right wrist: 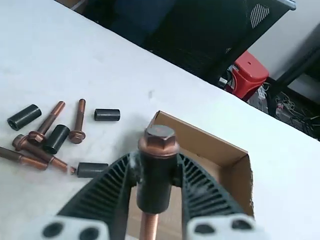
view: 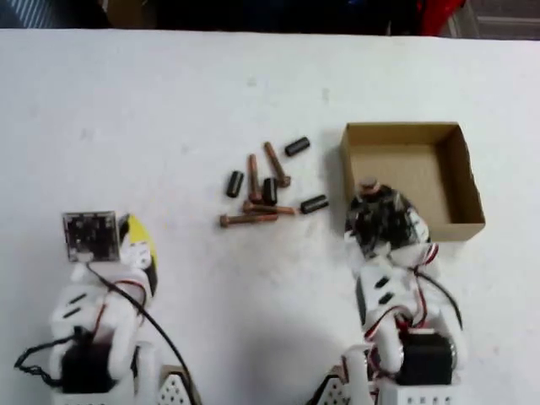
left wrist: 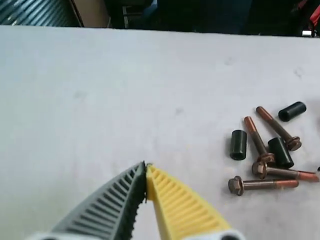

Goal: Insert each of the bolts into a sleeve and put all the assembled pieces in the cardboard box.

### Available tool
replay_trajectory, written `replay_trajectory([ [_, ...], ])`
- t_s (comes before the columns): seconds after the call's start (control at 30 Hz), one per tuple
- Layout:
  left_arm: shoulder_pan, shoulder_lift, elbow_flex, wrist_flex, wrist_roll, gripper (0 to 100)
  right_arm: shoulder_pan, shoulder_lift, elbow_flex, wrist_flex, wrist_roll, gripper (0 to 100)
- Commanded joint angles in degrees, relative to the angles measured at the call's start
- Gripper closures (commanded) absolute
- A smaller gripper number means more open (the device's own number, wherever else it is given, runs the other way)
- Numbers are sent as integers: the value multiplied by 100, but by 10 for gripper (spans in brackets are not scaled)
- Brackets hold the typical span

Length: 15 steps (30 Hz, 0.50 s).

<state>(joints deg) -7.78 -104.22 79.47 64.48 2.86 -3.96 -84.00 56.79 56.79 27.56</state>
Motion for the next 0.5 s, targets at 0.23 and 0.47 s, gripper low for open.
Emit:
replay_trajectory([
  [0.23, -48, -31, 1055, -229, -18, 977, 620, 3618, -2215, -127, 132, 981],
  [0.47, -22, -31, 1204, 88, -44, 977, 919, 5771, -2655, -1200, 132, 981],
])
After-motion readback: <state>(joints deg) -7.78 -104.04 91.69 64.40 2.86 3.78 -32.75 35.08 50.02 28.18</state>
